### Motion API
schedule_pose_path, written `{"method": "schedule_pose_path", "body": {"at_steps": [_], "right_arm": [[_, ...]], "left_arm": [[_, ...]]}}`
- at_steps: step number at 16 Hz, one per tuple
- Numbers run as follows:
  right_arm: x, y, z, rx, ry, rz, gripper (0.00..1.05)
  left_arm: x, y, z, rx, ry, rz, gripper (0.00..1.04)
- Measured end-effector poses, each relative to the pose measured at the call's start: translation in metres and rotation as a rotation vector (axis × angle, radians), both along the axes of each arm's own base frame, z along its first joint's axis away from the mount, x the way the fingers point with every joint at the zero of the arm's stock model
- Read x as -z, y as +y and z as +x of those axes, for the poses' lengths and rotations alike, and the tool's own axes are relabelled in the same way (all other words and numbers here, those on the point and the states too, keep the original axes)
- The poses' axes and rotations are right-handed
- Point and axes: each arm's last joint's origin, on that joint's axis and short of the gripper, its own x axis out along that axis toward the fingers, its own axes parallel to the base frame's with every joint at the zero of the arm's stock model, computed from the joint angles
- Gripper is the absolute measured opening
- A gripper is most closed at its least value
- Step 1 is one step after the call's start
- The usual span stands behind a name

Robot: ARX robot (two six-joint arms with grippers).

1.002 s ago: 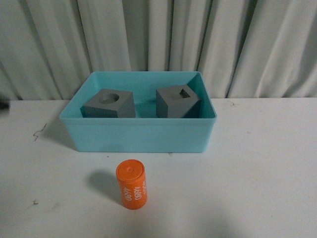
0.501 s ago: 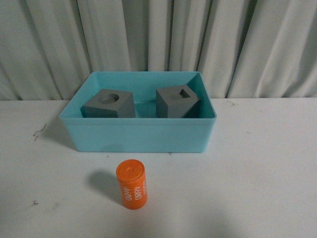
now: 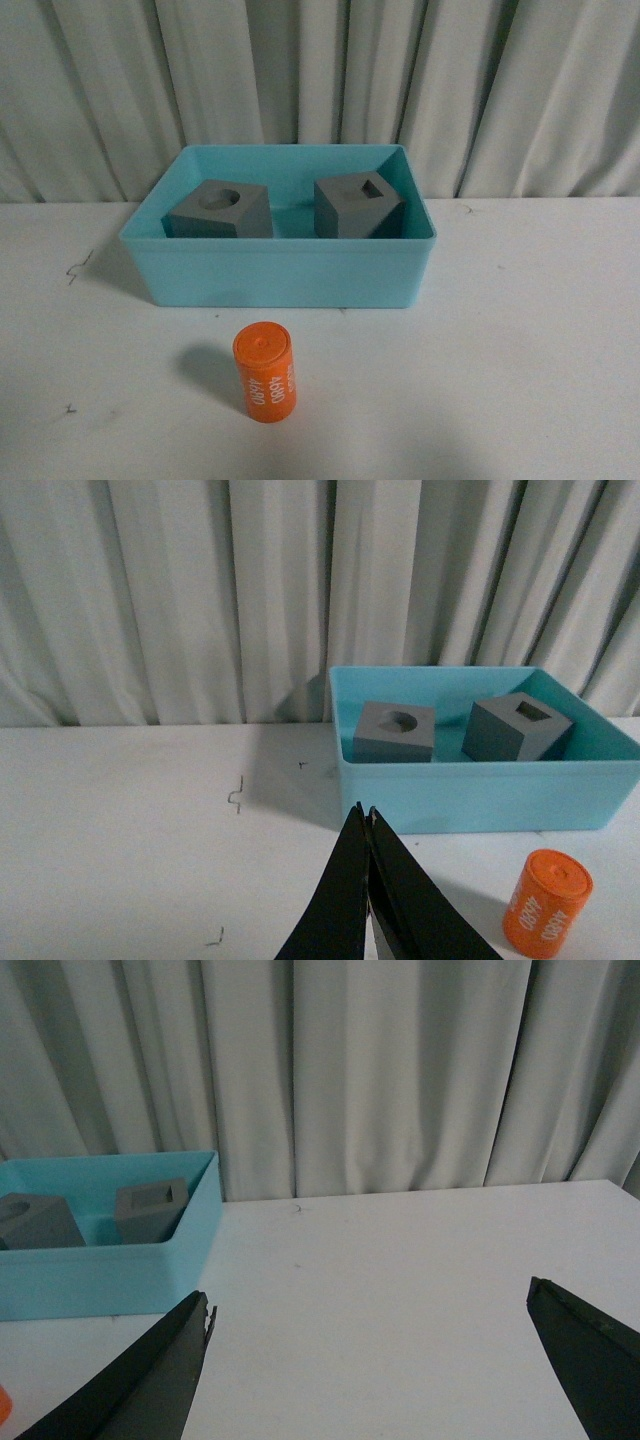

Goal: Place gray and orange parts in blue box

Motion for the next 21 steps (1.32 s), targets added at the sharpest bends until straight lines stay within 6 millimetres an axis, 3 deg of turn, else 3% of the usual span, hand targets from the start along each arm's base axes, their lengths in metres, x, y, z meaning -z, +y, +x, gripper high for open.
{"method": "schedule_pose_path", "body": {"at_steps": [12, 16, 17, 20, 21], "right_arm": [[0.0, 0.0, 0.0, 0.0, 0.0, 0.0, 0.98], [0.0, 0.0, 0.0, 0.0, 0.0, 0.0, 0.98], [0.0, 0.0, 0.0, 0.0, 0.0, 0.0, 0.98], [0.0, 0.0, 0.0, 0.0, 0.0, 0.0, 0.98], [0.0, 0.0, 0.0, 0.0, 0.0, 0.0, 0.98]], "left_arm": [[0.0001, 0.0001, 0.0, -0.002, 0.001, 0.0, 0.05], [0.0001, 0.0001, 0.0, -0.002, 0.001, 0.0, 0.54], [0.0001, 0.0001, 0.0, -0.002, 0.001, 0.0, 0.6], [0.0001, 0.0001, 0.0, -0.002, 0.001, 0.0, 0.94], [0.0001, 0.0001, 0.0, -0.002, 0.001, 0.001, 1.0]]}}
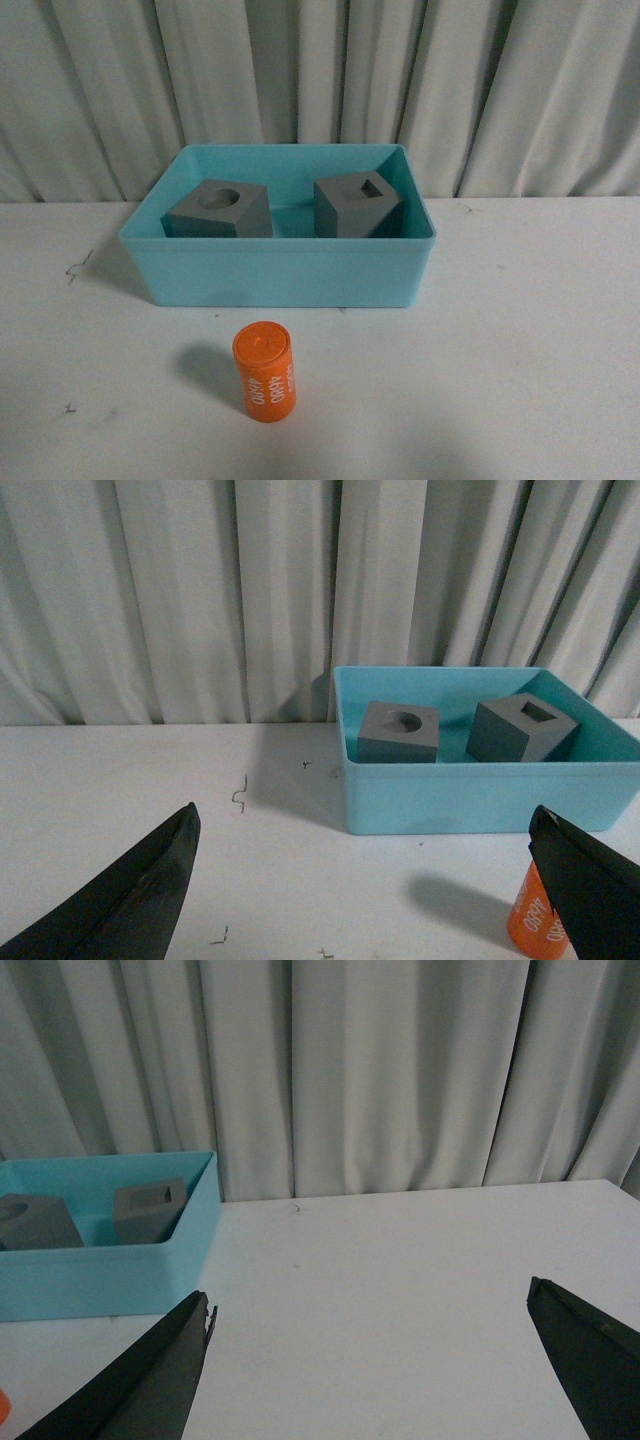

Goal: Place gray and orange parts in blue box

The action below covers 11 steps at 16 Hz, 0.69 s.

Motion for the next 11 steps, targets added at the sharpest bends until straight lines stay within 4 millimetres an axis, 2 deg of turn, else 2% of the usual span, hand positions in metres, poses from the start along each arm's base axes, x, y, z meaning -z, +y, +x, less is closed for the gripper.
{"method": "schedule_pose_path", "body": {"at_steps": [2, 3, 4, 6, 7, 8, 9, 11], "right_arm": [[0.001, 0.0, 0.0, 0.005, 0.018, 0.001, 0.98], [0.001, -0.001, 0.002, 0.055, 0.248, 0.05, 0.98], [-0.011, -0.005, 0.018, 0.071, 0.371, 0.088, 0.98], [-0.058, -0.013, 0.065, -0.039, 0.256, 0.05, 0.98], [-0.073, -0.01, 0.091, -0.141, 0.228, -0.014, 0.98], [-0.073, 0.0, 0.115, -0.275, 0.265, -0.089, 0.98], [-0.057, 0.017, 0.137, -0.436, 0.381, -0.158, 0.98], [-0.034, 0.056, 0.163, -0.672, 0.512, -0.274, 0.98]], "left_arm": [[0.0, 0.0, 0.0, 0.0, 0.0, 0.0, 0.98], [0.0, 0.0, 0.0, 0.0, 0.0, 0.0, 0.98], [0.0, 0.0, 0.0, 0.001, -0.001, 0.0, 0.98], [0.0, 0.0, 0.0, 0.0, 0.0, 0.0, 0.98], [0.0, 0.0, 0.0, 0.0, 0.0, 0.0, 0.98], [0.0, 0.0, 0.0, 0.0, -0.001, 0.0, 0.98], [0.0, 0.0, 0.0, 0.0, 0.0, 0.0, 0.98], [0.0, 0.0, 0.0, 0.0, 0.0, 0.0, 0.98]]}}
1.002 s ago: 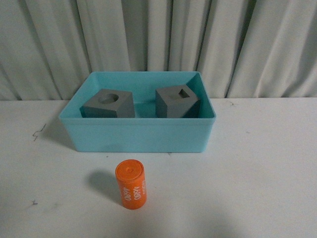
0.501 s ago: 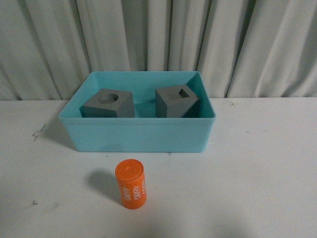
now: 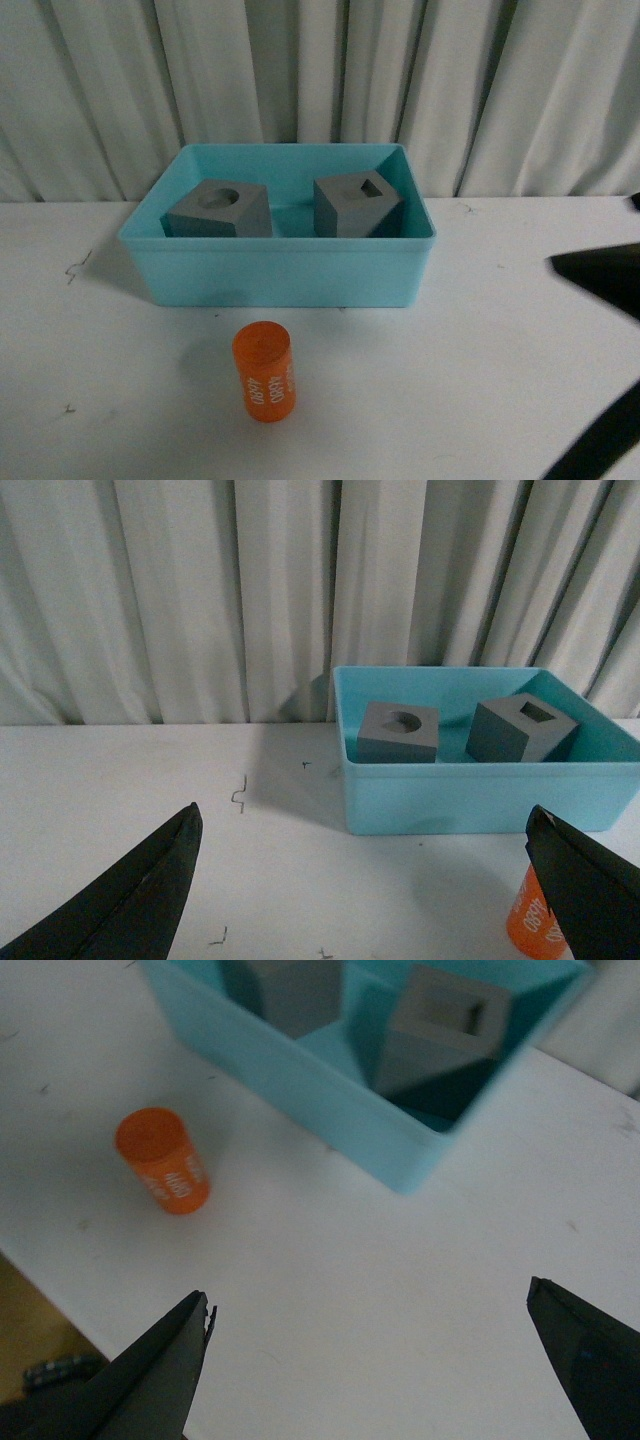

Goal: Place gray and orange parts in blue box

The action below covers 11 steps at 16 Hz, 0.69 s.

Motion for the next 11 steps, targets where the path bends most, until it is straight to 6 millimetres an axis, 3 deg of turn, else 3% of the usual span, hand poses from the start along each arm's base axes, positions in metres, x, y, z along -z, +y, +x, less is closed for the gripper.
{"method": "schedule_pose_path", "body": {"at_steps": [1, 2, 3, 6, 11], "right_arm": [[0.003, 0.025, 0.014, -0.113, -0.01, -0.045, 0.98], [0.011, 0.068, 0.036, -0.249, 0.009, -0.085, 0.98], [0.025, 0.094, 0.043, -0.31, 0.048, -0.119, 0.98], [0.045, 0.136, 0.059, -0.374, 0.071, -0.152, 0.98], [0.071, 0.177, 0.08, -0.411, 0.115, -0.157, 0.98]], "left_arm": [[0.0, 0.0, 0.0, 0.0, 0.0, 0.0, 0.98], [0.0, 0.0, 0.0, 0.0, 0.0, 0.0, 0.98], [0.0, 0.0, 0.0, 0.0, 0.0, 0.0, 0.98], [0.0, 0.0, 0.0, 0.0, 0.0, 0.0, 0.98], [0.0, 0.0, 0.0, 0.0, 0.0, 0.0, 0.98]]}}
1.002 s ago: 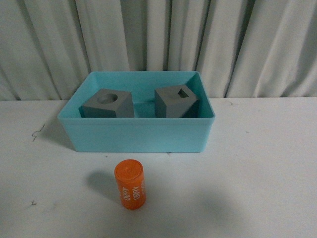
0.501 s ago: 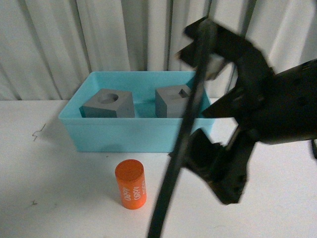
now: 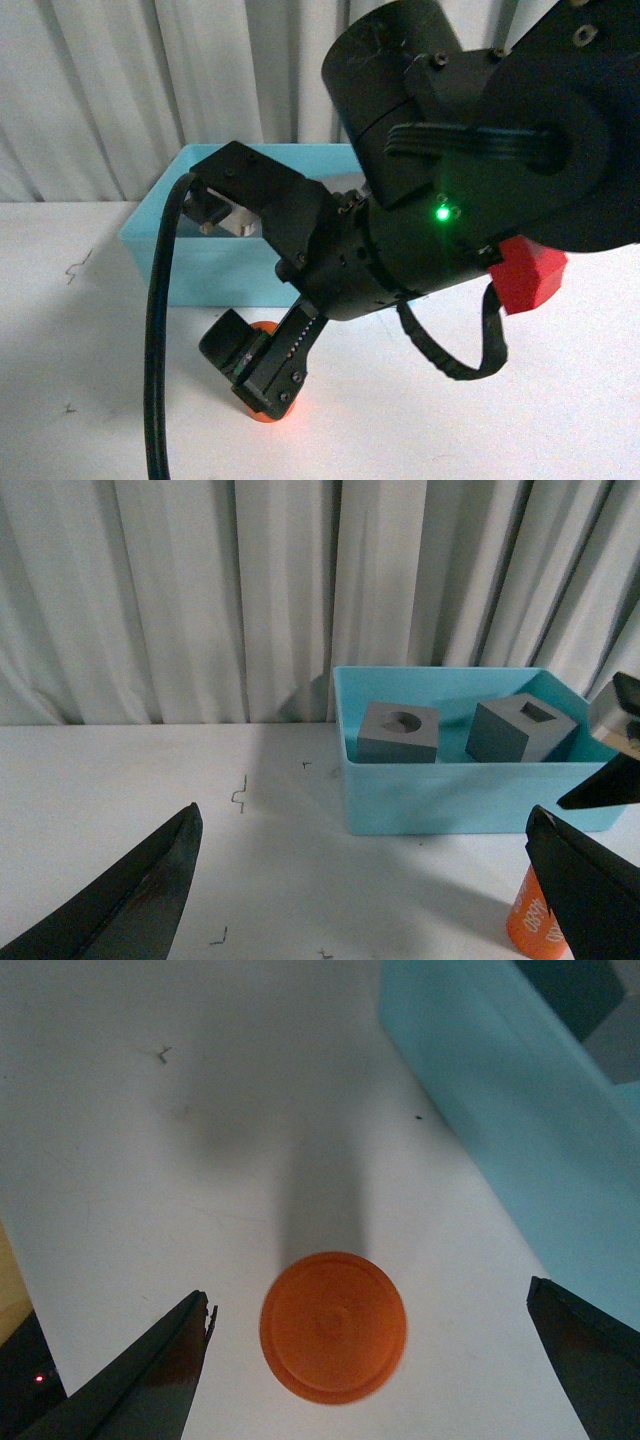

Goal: Place gray and orange parts in blue box

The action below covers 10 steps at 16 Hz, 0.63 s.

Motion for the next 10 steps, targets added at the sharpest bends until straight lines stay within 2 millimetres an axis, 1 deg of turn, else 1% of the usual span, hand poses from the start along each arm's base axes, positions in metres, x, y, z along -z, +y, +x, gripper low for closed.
{"method": "schedule_pose_path", "body": {"at_steps": [2, 4, 5, 10], "right_arm": [[0.011, 0.011, 0.001, -0.007, 0.023, -0.007, 0.98], [0.021, 0.016, -0.001, -0.008, 0.044, -0.022, 0.98], [0.026, 0.017, -0.001, -0.004, 0.052, -0.031, 0.98], [0.037, 0.018, -0.001, 0.015, 0.072, -0.06, 0.98]], "left_arm": [[0.0, 0.0, 0.0, 0.0, 0.0, 0.0, 0.98], [0.0, 0.0, 0.0, 0.0, 0.0, 0.0, 0.98], [0.0, 0.0, 0.0, 0.0, 0.0, 0.0, 0.98], [0.0, 0.0, 0.0, 0.0, 0.0, 0.0, 0.98]]}}
